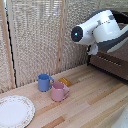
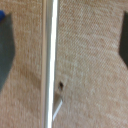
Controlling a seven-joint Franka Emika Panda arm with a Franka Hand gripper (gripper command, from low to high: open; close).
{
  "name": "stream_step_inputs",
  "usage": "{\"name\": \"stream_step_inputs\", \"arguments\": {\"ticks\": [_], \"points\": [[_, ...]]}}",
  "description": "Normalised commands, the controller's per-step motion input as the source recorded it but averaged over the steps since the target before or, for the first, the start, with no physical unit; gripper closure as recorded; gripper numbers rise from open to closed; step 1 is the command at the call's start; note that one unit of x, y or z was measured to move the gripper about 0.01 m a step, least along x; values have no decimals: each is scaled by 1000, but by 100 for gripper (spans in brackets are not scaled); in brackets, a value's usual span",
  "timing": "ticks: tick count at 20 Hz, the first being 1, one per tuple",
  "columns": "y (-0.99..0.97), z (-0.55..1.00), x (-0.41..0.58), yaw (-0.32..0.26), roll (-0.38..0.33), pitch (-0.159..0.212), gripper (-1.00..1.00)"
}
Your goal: Propose to navigate your clamp on the clench of the first drawer. Use gentle force to register to the cabinet. Send posterior your swing mandate till over it lurks, a cup of pink essence. Fortify your grip after aiming concentric with the pink cup’s periphery. Manoeuvre the pink towards the cabinet's top. Drop your compression till the cup is resting inside.
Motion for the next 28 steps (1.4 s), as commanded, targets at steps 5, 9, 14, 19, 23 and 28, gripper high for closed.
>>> {"name": "stream_step_inputs", "arguments": {"ticks": [5, 9, 14, 19, 23, 28], "points": [[497, 157, 147, -112, 314, 13, -100], [440, 54, 186, -124, 345, 36, -100], [443, 44, 193, -121, 347, 39, -100], [447, 38, 186, -119, 350, 46, -100], [439, 38, 159, -123, 347, 61, -100], [435, 57, 161, -124, 328, 101, -100]]}}
